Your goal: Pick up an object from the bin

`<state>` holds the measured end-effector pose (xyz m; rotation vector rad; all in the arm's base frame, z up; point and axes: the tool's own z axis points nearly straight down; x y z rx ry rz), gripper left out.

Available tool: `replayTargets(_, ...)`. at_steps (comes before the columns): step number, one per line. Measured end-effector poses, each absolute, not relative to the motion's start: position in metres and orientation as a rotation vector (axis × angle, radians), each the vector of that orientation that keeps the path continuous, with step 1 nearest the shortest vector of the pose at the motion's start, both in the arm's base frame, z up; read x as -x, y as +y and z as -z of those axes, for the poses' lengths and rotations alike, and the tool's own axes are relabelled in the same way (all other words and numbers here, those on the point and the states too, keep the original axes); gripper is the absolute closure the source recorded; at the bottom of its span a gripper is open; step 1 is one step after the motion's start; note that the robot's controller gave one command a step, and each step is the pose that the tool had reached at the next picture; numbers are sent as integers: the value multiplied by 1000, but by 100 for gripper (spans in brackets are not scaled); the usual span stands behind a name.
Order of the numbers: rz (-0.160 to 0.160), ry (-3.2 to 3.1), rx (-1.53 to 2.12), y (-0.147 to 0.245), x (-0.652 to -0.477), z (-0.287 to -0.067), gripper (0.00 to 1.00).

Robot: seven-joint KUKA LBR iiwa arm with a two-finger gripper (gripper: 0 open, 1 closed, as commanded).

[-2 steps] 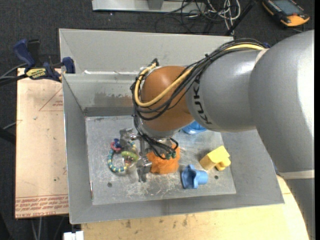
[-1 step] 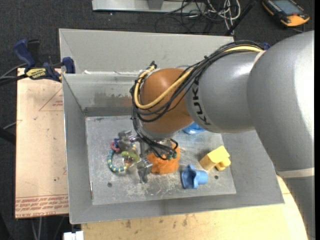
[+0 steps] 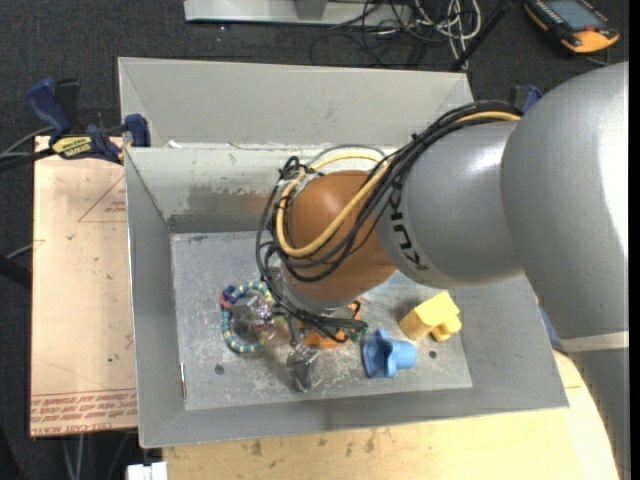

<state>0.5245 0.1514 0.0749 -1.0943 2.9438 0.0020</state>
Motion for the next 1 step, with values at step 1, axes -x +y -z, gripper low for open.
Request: replayTargets(1, -5, 2983, 991, 151, -522, -72, 0)
